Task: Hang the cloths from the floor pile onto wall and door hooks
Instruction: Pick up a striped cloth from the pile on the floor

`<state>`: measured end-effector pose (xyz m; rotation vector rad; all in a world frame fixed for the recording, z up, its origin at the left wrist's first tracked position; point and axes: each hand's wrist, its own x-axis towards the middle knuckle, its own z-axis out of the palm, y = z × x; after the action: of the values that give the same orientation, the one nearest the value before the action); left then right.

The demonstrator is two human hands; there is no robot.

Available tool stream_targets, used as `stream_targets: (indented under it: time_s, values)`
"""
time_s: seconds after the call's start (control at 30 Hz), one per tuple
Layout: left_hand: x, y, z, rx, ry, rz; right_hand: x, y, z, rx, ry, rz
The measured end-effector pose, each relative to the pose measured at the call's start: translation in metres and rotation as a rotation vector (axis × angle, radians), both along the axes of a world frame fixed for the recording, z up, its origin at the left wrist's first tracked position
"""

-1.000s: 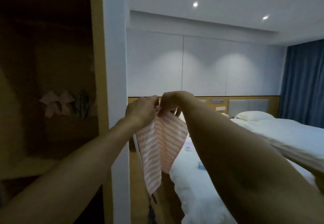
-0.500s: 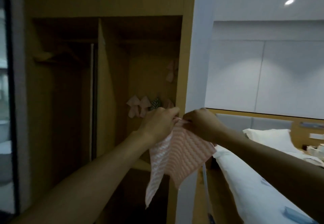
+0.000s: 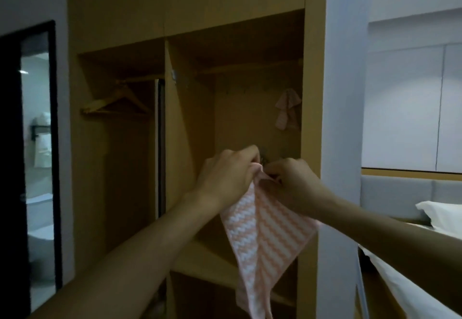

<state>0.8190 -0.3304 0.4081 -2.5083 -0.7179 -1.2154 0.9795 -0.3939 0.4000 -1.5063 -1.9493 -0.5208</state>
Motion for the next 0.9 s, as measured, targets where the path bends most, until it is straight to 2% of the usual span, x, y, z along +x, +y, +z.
stream_targets:
  time_s: [0.17,0.33,0.43,0.67,0.9]
  values:
    - [0.009,0.078,0.009,-0.044,-0.01,0.051,0.018,0.091,0.02,-0.086,0.07,-0.02]
    - [0.028,0.166,0.003,-0.03,-0.044,-0.072,0.026,0.154,0.029,-0.105,0.126,-0.093]
    - [0.051,0.213,-0.002,-0.045,-0.073,-0.144,0.035,0.182,0.029,-0.086,0.076,-0.123]
    - [0.079,0.264,-0.003,-0.123,-0.099,-0.098,0.06,0.243,0.033,-0.178,0.015,-0.254]
    - [0.08,0.332,0.008,-0.157,-0.134,-0.148,0.059,0.313,0.043,-0.11,-0.036,-0.353]
